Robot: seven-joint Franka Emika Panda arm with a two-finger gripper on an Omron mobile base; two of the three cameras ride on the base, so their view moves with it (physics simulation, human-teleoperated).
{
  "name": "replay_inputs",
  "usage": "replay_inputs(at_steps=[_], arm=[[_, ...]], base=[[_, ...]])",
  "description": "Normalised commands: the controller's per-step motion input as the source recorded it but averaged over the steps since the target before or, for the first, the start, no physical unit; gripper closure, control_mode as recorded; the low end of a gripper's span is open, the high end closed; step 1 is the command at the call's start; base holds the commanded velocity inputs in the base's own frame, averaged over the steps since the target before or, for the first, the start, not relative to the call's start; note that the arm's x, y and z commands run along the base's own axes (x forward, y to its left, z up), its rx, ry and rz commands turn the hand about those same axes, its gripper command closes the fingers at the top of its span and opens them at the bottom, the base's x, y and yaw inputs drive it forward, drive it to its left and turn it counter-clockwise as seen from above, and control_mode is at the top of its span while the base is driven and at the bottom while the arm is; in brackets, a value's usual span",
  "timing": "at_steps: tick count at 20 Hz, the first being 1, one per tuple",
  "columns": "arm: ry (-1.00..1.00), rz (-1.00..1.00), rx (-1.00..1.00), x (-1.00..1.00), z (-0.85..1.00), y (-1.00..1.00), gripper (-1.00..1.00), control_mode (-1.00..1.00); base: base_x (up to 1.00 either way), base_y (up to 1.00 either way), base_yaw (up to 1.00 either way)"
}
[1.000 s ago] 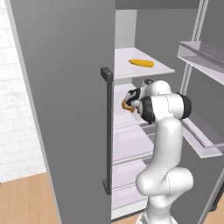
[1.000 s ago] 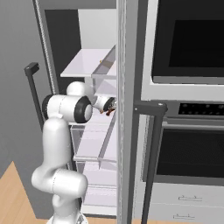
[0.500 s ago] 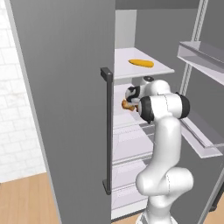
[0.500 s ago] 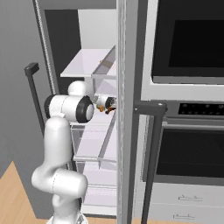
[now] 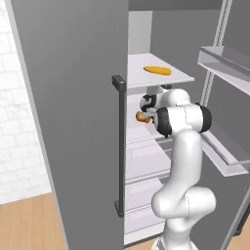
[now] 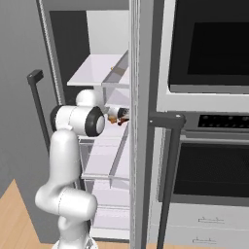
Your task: Place one corn and one chicken drumstick in each tupperware on the nearby counter, to pack two identical lunches.
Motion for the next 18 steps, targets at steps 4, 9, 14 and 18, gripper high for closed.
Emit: replay_inputs(at_steps=[4, 9, 14, 18], arm=[[-0.09, -0.01, 0.00, -0.29, 0.00, 0.00, 1.00, -1.00], [-0.16, -0.02, 0.00, -0.51, -0.14, 0.08, 1.00, -1.00], [-0.22, 0.00, 0.00, -0.23, -0.74, 0.04, 1.00, -1.00], [-0.07, -0.02, -0.02, -0.12, -0.15, 0.09, 1.00, -1.00]], base=[[0.00, 0.00, 0.00], [0.00, 0.00, 0.00], [0.00, 0.00, 0.00], [0.00, 0.00, 0.00]])
